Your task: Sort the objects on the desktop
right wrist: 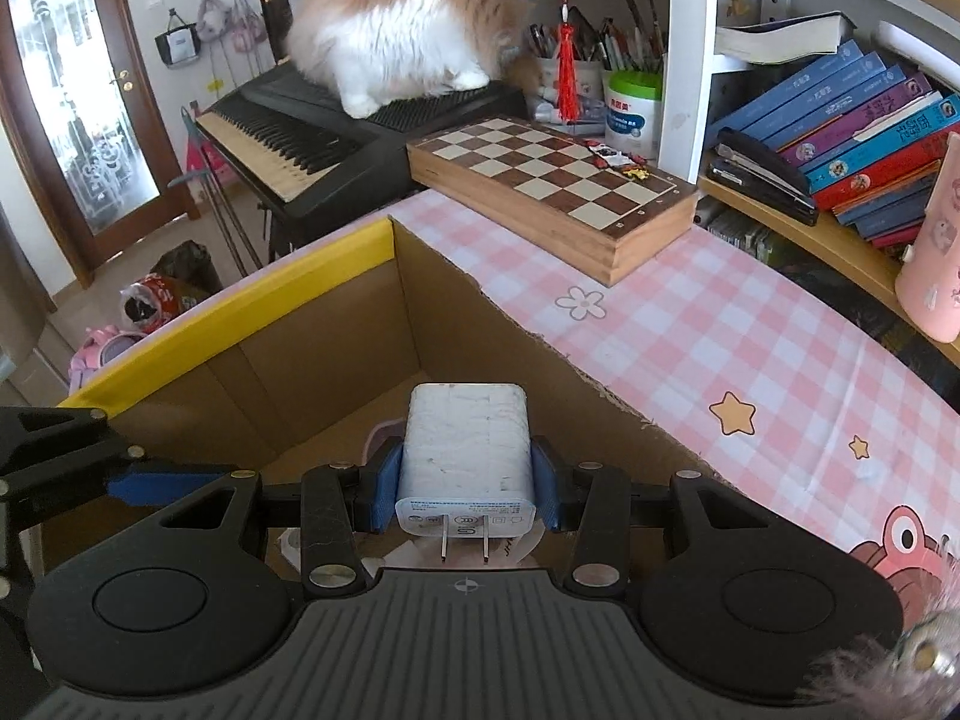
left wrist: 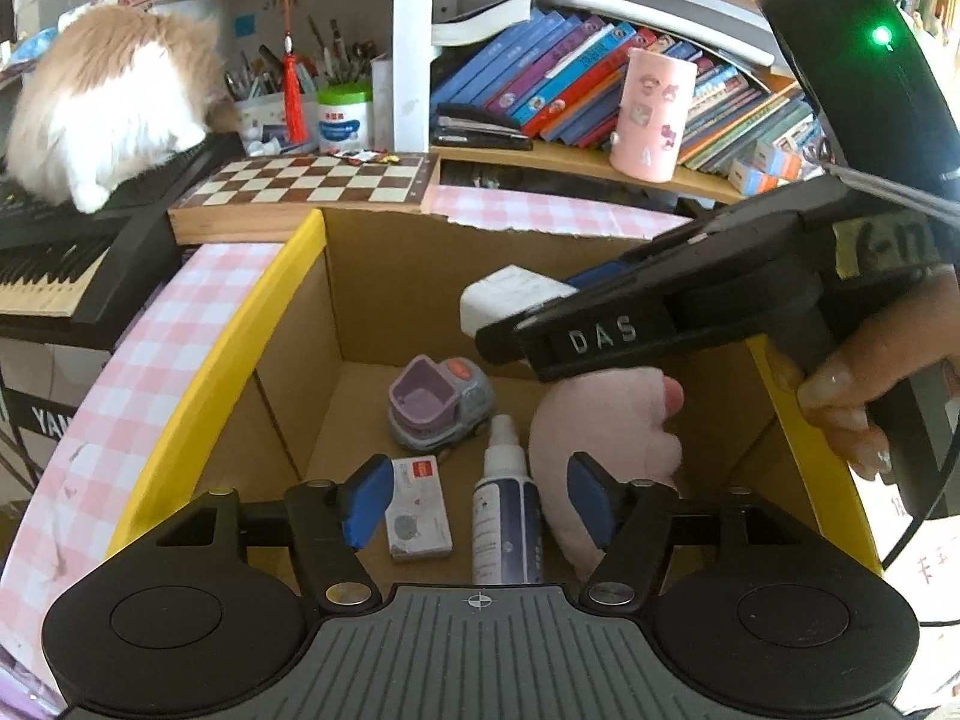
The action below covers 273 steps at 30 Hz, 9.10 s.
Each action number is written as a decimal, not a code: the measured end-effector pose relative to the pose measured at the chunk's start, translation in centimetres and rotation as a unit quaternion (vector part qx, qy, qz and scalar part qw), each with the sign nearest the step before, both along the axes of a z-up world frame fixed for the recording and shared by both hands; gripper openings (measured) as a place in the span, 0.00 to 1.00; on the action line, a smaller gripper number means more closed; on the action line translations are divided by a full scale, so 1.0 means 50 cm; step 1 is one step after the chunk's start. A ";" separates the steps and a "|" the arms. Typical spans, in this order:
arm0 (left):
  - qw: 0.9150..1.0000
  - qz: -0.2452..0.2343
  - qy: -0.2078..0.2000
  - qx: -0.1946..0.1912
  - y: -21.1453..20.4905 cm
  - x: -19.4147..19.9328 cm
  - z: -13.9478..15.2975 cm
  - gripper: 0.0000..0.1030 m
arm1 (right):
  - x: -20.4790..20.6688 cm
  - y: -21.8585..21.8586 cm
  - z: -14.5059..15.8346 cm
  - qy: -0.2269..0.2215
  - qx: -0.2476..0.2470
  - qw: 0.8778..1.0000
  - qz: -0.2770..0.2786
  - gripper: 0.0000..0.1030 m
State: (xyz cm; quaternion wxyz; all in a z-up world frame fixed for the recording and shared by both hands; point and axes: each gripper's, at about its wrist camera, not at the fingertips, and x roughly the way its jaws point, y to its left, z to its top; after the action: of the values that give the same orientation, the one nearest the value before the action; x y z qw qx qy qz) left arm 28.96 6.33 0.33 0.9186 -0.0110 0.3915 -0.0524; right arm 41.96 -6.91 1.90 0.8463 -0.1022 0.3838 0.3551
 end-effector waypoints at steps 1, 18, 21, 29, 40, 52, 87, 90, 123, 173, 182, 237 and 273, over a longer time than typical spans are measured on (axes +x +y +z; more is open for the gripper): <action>1.000 -0.001 0.003 0.000 0.000 -0.001 -0.002 0.64 | -0.001 -0.001 0.000 0.000 0.001 1.000 -0.002 0.40; 1.000 0.011 -0.027 -0.009 0.008 -0.057 0.026 0.68 | -0.034 -0.036 0.035 -0.036 0.051 0.996 -0.057 0.49; 0.999 0.011 -0.040 -0.011 0.011 -0.069 0.038 0.69 | -0.053 -0.041 0.051 -0.053 0.058 0.995 -0.064 0.49; 0.998 0.010 -0.063 -0.017 0.019 -0.103 0.062 0.70 | -0.114 -0.070 0.080 -0.084 0.066 0.990 -0.089 0.50; 0.993 0.020 -0.112 -0.035 0.043 -0.162 0.098 0.70 | -0.216 -0.134 0.096 -0.141 0.061 0.974 -0.164 0.52; 0.993 -0.006 -0.111 -0.040 0.052 -0.235 0.095 0.71 | -0.339 -0.163 0.085 -0.148 0.057 0.961 -0.229 0.52; 0.995 -0.011 -0.095 0.012 0.058 -0.477 0.025 0.87 | -0.702 -0.068 0.006 -0.171 0.005 0.941 -0.293 0.78; 0.995 -0.017 -0.092 0.015 0.053 -0.484 0.022 0.88 | -0.717 -0.068 -0.002 -0.170 -0.004 0.938 -0.301 0.81; 0.989 -0.131 -0.071 0.005 -0.031 -0.484 0.003 0.88 | -0.782 -0.118 -0.028 -0.140 -0.051 0.911 -0.384 0.88; 0.976 -0.195 -0.093 0.003 -0.298 -0.241 0.015 0.88 | -0.567 -0.380 -0.012 -0.149 -0.049 0.882 -0.443 0.88; 0.984 -0.159 -0.085 0.011 -0.352 -0.186 0.020 0.88 | -0.486 -0.453 -0.001 -0.153 -0.035 0.896 -0.416 0.88; 0.992 -0.082 -0.032 0.087 -0.535 0.175 -0.122 0.37 | -0.280 -0.683 -0.039 -0.100 0.025 0.916 -0.389 0.88; 0.997 0.039 -0.058 -0.045 -0.367 -0.018 0.077 0.06 | -0.026 -0.582 -0.120 -0.075 0.041 0.974 -0.209 0.86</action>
State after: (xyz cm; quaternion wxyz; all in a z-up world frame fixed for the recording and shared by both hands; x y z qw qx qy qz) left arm 28.05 -12.00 4.18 0.9397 -0.0645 0.3342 -0.0342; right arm 40.65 -36.02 -4.08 0.9315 -0.0113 0.3175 0.1774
